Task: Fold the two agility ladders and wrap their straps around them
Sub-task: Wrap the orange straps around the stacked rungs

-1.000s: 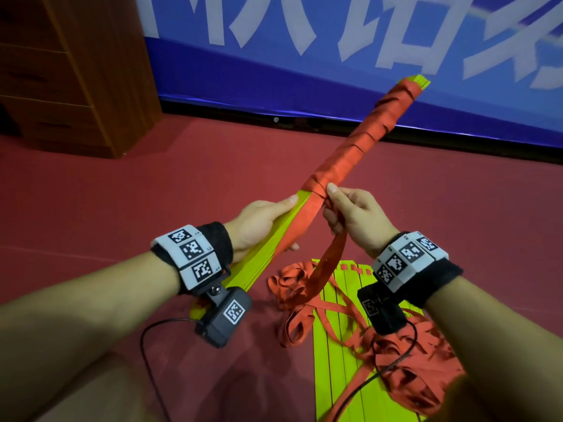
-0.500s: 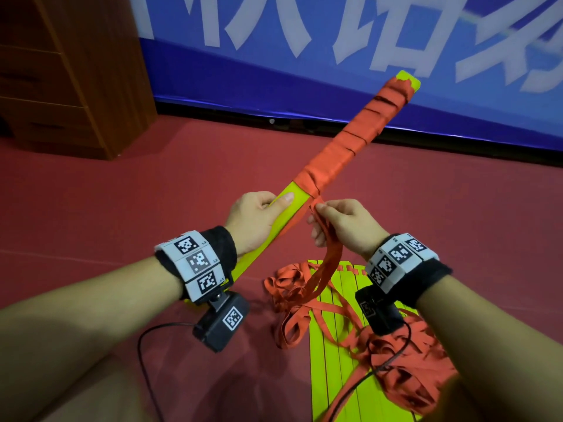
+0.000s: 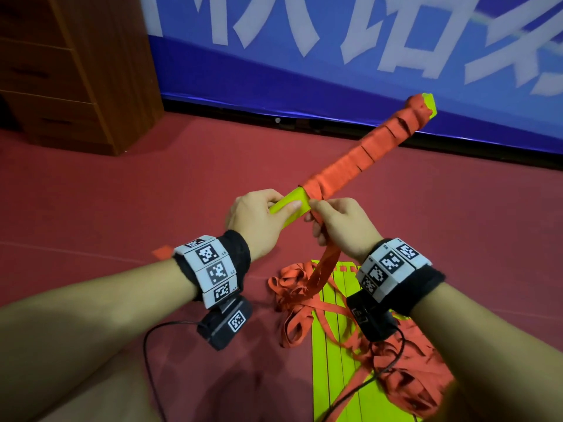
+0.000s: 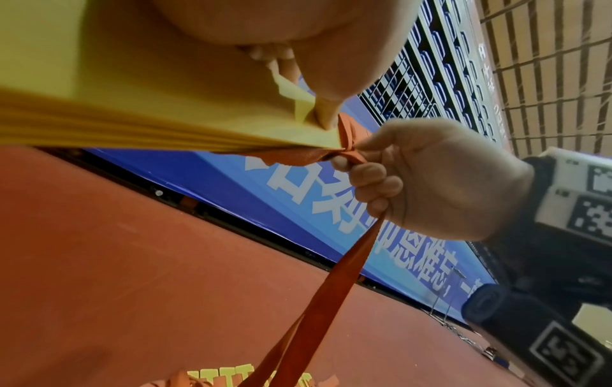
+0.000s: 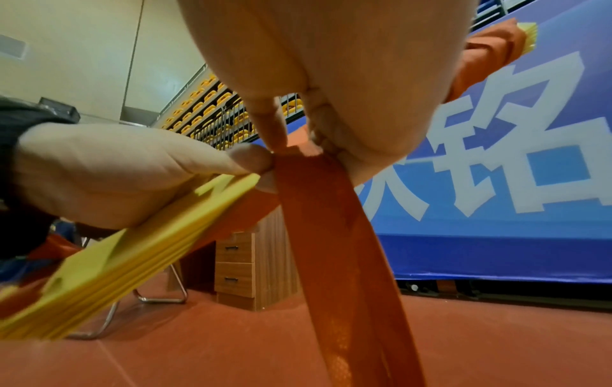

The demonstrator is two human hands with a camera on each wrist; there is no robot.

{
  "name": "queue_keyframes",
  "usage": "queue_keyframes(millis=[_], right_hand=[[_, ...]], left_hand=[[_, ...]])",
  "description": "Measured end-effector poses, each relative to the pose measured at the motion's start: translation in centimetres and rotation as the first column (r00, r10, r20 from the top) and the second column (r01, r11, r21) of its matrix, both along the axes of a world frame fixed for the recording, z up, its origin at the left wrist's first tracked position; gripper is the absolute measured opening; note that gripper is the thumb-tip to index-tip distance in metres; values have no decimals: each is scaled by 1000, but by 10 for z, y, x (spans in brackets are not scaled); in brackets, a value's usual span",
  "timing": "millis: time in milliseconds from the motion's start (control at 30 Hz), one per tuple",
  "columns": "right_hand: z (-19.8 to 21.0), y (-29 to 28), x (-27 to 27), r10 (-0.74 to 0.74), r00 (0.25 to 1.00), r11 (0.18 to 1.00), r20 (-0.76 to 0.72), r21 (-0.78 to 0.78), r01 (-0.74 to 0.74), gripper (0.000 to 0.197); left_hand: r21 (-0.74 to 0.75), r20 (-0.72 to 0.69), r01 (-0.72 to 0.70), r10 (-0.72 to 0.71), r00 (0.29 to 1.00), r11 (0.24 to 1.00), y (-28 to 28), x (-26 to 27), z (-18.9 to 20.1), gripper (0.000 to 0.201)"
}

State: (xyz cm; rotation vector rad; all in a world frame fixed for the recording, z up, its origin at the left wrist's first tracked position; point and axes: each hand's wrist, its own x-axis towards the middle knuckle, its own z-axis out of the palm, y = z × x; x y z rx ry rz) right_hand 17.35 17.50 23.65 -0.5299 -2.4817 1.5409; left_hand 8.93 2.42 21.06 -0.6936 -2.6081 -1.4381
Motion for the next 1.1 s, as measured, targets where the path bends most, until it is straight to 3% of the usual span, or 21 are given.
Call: queue_keyframes(millis=[100, 200, 333, 533, 633, 700, 800, 933, 1100], right_hand=[[2, -2, 0, -82, 996, 996, -31, -30, 82, 64], [3, -4, -1, -170, 984, 983, -53, -84, 166, 72], [0, -4, -4, -220, 974, 969, -60, -131, 211, 67], [1, 6, -1, -123, 989, 985, -80, -133, 111, 56], [1, 8, 1, -47, 995, 992, -88, -117, 37, 54], [1, 8, 2, -8, 996, 992, -87, -123, -3, 53], [0, 8, 4, 24, 994, 992, -103, -121, -36, 51], [1, 9, 6, 55, 991, 990, -121, -119, -70, 48], [3, 9, 6, 56, 990, 990, -126, -119, -71, 51]], left_hand=[[33, 5, 3, -3, 1000, 999, 0, 2, 3, 23], [41, -24, 23, -22, 999, 999, -2, 6, 9, 21], [14, -54, 34, -34, 998, 999, -2, 11, 14, 21], [45, 112, 164, -168, 979, 985, -3, 0, 20, 37], [76, 151, 192, -202, 968, 978, -7, -9, 12, 29], [133, 248, 269, -294, 923, 954, -7, -11, 8, 34], [280, 445, 359, -452, 773, 890, -2, -6, 11, 44], [333, 579, 362, -492, 650, 871, -4, 2, 15, 42], [388, 492, 292, -465, 736, 874, 2, 3, 13, 38]])
